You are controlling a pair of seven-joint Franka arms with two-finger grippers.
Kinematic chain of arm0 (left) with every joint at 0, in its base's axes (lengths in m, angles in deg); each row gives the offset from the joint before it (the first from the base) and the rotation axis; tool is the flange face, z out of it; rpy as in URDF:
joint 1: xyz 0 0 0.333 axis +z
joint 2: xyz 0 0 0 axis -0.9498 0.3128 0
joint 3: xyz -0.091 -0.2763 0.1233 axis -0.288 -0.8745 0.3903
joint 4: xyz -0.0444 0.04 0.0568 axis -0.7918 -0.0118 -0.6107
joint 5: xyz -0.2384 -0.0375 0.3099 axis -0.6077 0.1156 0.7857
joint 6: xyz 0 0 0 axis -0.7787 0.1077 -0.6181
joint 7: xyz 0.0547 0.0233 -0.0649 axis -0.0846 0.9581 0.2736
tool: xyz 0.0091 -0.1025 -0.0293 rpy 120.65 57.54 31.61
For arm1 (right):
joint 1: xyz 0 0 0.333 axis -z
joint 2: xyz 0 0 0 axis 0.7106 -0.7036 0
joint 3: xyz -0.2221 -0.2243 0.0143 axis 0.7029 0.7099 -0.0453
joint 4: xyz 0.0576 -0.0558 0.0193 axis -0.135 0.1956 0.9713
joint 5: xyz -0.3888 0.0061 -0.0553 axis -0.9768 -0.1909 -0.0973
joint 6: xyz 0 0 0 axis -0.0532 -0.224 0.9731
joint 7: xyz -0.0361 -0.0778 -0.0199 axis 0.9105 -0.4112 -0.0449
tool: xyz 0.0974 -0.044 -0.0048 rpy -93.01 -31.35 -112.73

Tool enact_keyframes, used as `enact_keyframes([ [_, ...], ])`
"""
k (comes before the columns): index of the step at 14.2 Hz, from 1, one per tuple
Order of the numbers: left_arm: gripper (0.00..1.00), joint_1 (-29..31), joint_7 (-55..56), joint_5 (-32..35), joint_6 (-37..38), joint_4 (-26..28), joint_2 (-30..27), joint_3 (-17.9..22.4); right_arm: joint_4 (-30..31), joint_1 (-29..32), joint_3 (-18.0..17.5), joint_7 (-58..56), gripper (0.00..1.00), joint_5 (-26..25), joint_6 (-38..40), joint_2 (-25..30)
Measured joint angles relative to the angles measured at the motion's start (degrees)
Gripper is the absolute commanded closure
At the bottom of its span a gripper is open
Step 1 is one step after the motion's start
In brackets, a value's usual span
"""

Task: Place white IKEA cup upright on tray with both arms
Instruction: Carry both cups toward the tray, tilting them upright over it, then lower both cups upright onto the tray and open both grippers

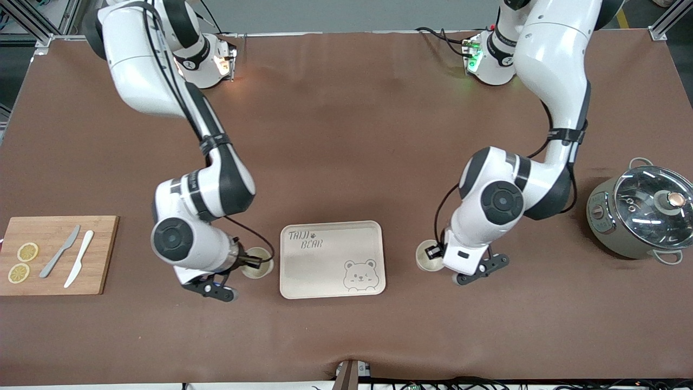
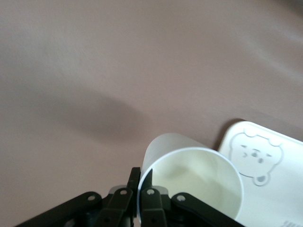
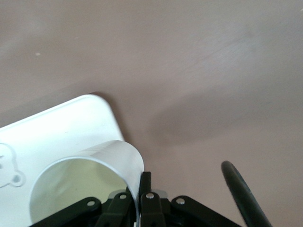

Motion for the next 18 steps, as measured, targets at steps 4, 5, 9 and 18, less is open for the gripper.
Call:
enact_keyframes([
  [4,1.00,-4.41,9.76,0.00,-2.77,-1.18,1.52,-0.01,0.06,-2.35,-0.12,4.78,1.00,0.00,-2.56,-0.33],
  [5,1.00,-5.39,11.96,0.00,-4.30,-1.29,2.16,-0.02,0.17,-2.68,-0.16,5.70,1.00,0.00,-3.46,-0.58],
  [9,1.00,-8.75,18.86,0.00,-9.94,-1.63,5.61,0.01,0.34,-4.25,-0.23,7.81,1.00,0.00,-7.15,-2.43],
  [18,1.00,-11.30,21.16,0.00,-12.97,-2.93,11.11,0.03,3.05,-4.89,-0.24,7.88,1.00,-0.02,-15.90,-6.30],
])
